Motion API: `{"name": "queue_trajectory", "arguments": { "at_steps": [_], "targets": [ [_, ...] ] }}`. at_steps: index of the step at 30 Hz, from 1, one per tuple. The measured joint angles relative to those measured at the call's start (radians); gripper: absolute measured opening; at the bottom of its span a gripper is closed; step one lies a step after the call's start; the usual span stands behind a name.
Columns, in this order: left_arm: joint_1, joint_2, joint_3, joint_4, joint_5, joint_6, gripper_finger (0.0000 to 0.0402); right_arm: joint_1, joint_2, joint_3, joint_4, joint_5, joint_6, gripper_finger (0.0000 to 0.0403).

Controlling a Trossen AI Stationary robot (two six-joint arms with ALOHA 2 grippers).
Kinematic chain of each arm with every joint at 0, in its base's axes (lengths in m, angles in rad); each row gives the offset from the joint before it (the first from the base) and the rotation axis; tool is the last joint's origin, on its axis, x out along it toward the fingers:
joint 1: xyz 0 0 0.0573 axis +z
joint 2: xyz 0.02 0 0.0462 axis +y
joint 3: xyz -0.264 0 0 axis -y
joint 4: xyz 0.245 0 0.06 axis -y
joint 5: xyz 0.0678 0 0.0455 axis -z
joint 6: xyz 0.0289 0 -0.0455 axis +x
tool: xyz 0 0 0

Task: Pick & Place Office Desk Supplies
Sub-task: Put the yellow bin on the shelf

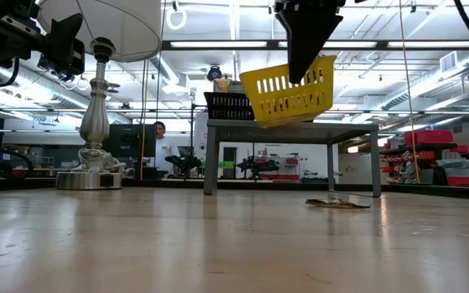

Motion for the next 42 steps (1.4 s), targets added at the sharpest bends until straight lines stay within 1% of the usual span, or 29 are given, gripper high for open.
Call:
{"name": "queue_trajectory", "arguments": {
  "at_steps": [3, 6, 9, 15, 23, 29, 33, 42],
  "targets": [
    [0.000, -0.001, 0.000, 0.000, 0.000, 0.000, 0.0268, 0.002, 0.000, 0.000, 0.024, -0.002, -0.081, 0.0006],
    [0.000, -0.001, 0.000, 0.000, 0.000, 0.000, 0.0268, 0.002, 0.000, 0.000, 0.087, -0.024, -0.165, 0.0006],
    [0.000, -0.001, 0.000, 0.000, 0.000, 0.000, 0.0268, 0.002, 0.000, 0.000, 0.176, -0.055, -0.252, 0.0006],
    [0.000, -0.001, 0.000, 0.000, 0.000, 0.000, 0.0268, -0.008, 0.000, 0.000, 0.340, -0.062, -0.452, 0.0006],
    [0.000, -0.001, 0.000, 0.000, 0.000, 0.000, 0.0268, -0.096, 0.000, 0.000, 0.457, -0.095, -0.645, 0.0006],
    [0.000, -0.001, 0.000, 0.000, 0.000, 0.000, 0.0268, -0.164, 0.000, 0.000, 0.548, -0.187, -0.782, 0.0006],
    [0.000, -0.001, 0.000, 0.000, 0.000, 0.000, 0.0268, -0.199, 0.000, 0.000, 0.602, -0.211, -0.854, 0.0006],
    [0.000, 0.000, 0.000, 0.000, 0.000, 0.000, 0.0268, -0.299, 0.000, 0.000, 0.632, -0.215, -0.917, 0.0006]
  ]
}}
